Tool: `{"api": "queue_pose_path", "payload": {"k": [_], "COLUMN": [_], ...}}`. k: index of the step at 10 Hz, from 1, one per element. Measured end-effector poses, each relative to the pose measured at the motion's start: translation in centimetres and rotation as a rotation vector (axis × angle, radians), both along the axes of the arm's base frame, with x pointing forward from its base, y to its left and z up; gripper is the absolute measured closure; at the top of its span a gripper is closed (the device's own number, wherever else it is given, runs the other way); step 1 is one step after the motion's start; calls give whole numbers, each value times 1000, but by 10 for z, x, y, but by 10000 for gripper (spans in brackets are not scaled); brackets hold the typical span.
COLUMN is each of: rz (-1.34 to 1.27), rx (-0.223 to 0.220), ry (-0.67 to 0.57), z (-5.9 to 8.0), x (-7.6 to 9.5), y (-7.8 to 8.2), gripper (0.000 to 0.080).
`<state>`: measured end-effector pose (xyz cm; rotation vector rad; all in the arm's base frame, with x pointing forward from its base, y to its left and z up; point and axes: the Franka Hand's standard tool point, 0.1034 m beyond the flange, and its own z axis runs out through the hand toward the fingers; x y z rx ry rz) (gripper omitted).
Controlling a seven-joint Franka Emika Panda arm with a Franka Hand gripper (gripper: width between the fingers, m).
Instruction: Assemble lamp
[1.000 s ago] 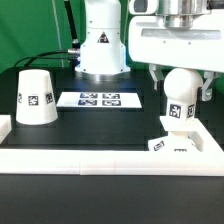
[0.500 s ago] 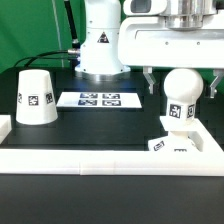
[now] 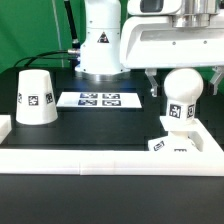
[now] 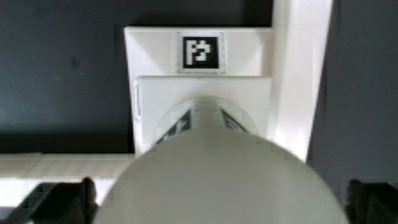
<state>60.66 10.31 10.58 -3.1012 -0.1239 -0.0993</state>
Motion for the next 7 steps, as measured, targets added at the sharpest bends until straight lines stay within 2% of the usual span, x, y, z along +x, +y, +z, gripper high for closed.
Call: {"api": "queue_pose_path", "payload": {"k": [7], "rz": [438], "rx": [-46], "ry": [-16], "z": [2], "x": [3], "y": [1], "gripper": [101]}}
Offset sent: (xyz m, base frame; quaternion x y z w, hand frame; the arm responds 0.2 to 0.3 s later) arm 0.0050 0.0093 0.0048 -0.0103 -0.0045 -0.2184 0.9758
